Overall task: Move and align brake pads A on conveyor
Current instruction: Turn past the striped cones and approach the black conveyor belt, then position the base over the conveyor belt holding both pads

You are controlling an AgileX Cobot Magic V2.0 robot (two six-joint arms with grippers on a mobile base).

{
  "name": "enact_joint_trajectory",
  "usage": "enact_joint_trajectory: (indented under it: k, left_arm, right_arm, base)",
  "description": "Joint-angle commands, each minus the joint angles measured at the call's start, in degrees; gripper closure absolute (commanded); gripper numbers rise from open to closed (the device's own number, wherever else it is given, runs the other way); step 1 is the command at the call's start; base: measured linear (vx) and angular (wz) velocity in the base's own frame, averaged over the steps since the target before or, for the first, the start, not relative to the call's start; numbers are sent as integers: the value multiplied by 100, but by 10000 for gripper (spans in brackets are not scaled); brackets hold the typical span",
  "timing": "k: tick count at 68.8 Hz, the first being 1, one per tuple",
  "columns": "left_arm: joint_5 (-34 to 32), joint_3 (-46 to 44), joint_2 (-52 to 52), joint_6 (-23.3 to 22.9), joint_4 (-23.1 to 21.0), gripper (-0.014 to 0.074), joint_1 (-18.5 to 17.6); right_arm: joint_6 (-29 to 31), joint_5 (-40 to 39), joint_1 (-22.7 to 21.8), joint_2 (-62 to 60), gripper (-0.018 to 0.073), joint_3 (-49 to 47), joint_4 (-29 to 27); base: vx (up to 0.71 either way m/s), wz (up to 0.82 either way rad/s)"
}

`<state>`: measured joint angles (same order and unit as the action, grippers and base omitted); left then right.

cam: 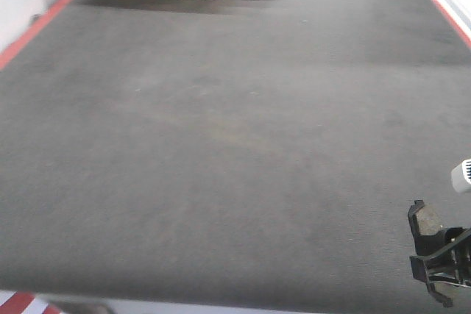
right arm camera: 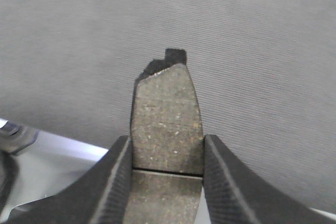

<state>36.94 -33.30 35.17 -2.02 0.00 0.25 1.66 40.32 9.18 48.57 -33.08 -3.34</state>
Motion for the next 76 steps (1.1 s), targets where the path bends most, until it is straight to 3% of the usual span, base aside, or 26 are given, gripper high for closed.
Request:
enact_joint_trajectory:
  k: [1,76]
  left_arm:
    - [-479,-169,-5,-10,0,519,-25]
    - [-478,-169,-5,-10,0,519,-25]
  right_arm:
    - [54,-356,-3,-54,569,-169,-9]
    - [54,-351,-3,-35,569,-169,-9]
  base:
    - [7,-29]
    - [9,-10]
